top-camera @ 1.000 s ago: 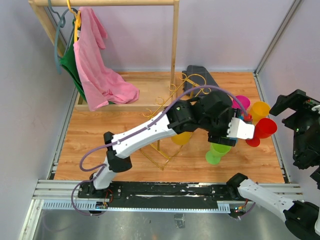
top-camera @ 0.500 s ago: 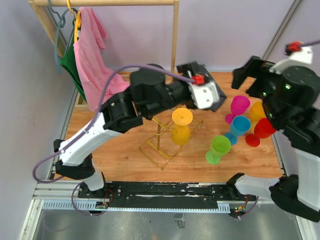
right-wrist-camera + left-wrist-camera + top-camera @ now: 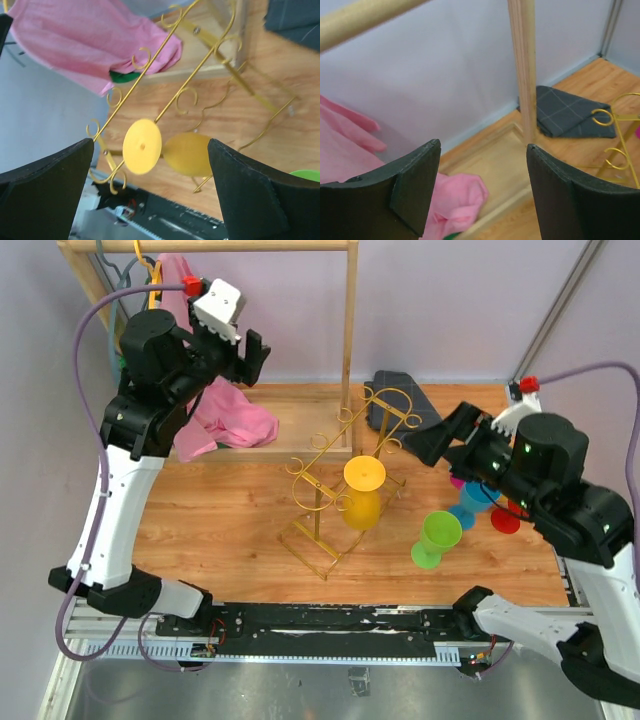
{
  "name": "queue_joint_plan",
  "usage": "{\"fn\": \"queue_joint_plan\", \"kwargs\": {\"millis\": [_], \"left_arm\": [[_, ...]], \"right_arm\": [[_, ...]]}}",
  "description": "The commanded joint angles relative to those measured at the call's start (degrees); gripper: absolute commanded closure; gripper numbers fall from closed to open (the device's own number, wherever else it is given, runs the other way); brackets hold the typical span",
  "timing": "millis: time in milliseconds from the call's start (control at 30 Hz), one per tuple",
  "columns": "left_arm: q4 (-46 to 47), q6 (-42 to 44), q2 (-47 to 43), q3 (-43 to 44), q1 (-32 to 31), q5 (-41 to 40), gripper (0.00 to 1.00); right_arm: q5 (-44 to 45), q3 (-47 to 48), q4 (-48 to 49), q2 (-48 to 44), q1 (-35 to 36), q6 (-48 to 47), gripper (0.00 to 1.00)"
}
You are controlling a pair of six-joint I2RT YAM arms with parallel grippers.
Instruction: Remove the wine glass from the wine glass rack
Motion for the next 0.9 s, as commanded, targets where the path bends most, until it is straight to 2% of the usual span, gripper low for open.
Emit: {"fn": "queue_joint_plan", "kwargs": {"millis": [0, 200, 233, 267, 300, 500, 867], "left_arm": [[1.34, -16.22, -3.44, -6.39, 6.84, 14.7, 0.25], [7.14, -31.88, -3.44, -15.55, 14.58, 29.79, 0.24], [8.19, -34.2, -3.13, -16.48, 15.25, 31.67, 0.23], [11.19, -39.82, -1.93, -18.61, 16.8, 36.77, 0.22], [12.48, -42.44, -1.5, -19.36, 17.14, 38.68, 0.21], [23.05, -56.42, 0.73, -25.74, 18.82, 48.41, 0.16], [37.89, -70.97, 5.25, -29.32, 19.35, 54.83, 0.13]], "right_arm": [[-7.85, -12.27, 8.55, -6.84, -0.83, 13.21, 0.02], [-10.9, -22.53, 14.47, -10.98, -0.83, 18.95, 0.06], [-11.62, -23.35, 15.33, -10.93, -0.83, 19.64, 0.08], [-13.49, -25.86, 17.88, -10.88, -0.83, 21.64, 0.17], [-13.95, -26.73, 18.65, -11.04, -0.83, 22.26, 0.2], [-14.33, -29.85, 20.12, -12.83, -0.84, 24.5, 0.32], [-15.54, -33.94, 21.88, -14.47, -0.83, 27.54, 0.42]]}}
